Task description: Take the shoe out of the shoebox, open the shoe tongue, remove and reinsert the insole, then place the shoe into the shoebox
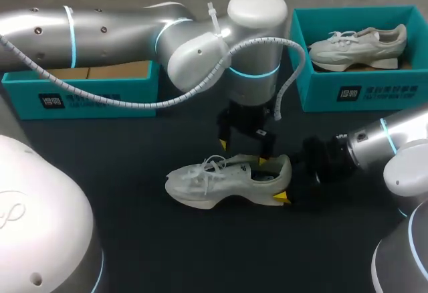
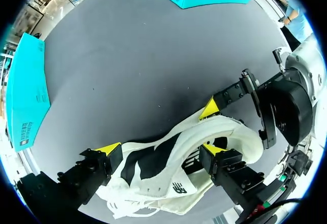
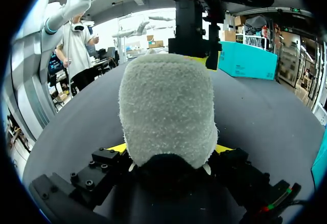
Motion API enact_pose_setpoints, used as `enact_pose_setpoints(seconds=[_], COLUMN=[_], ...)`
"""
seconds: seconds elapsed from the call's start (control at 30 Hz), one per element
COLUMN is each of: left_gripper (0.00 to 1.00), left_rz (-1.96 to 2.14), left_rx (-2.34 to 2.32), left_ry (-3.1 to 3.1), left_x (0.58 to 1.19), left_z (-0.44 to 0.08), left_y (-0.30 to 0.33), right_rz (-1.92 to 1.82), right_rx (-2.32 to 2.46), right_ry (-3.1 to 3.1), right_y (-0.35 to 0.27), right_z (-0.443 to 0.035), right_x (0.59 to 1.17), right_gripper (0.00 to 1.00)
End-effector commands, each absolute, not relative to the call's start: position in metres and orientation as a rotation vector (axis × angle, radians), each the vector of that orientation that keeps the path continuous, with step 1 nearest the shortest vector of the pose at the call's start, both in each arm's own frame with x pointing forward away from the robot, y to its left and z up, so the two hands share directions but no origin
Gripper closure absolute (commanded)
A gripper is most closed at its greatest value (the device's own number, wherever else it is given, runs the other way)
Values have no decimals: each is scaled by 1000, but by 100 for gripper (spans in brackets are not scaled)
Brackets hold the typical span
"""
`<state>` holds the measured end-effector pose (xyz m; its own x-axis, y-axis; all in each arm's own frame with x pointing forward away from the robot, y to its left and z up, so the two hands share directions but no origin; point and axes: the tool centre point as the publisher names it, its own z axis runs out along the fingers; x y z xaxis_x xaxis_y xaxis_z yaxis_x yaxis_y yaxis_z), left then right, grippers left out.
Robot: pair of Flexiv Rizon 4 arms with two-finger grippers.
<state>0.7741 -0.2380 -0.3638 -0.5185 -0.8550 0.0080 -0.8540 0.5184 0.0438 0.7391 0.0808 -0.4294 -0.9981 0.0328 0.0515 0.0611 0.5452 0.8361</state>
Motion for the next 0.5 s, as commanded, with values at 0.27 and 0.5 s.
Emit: enact_pose_setpoints(seconds=[0.27,0.5], left_gripper=[0,0], left_rz=[-104,-126], left_rx=[1677,1817], left_ry=[-2617,-2524], left_x=[776,770], left_z=[-376,-371], left_y=[-222,-202], right_rz=[-1478,-1478], right_rx=[-85,-85], right_ry=[-2738,-2738], right_y=[83,83], right_z=[-433,-433], right_x=[739,739], right_gripper=[100,100])
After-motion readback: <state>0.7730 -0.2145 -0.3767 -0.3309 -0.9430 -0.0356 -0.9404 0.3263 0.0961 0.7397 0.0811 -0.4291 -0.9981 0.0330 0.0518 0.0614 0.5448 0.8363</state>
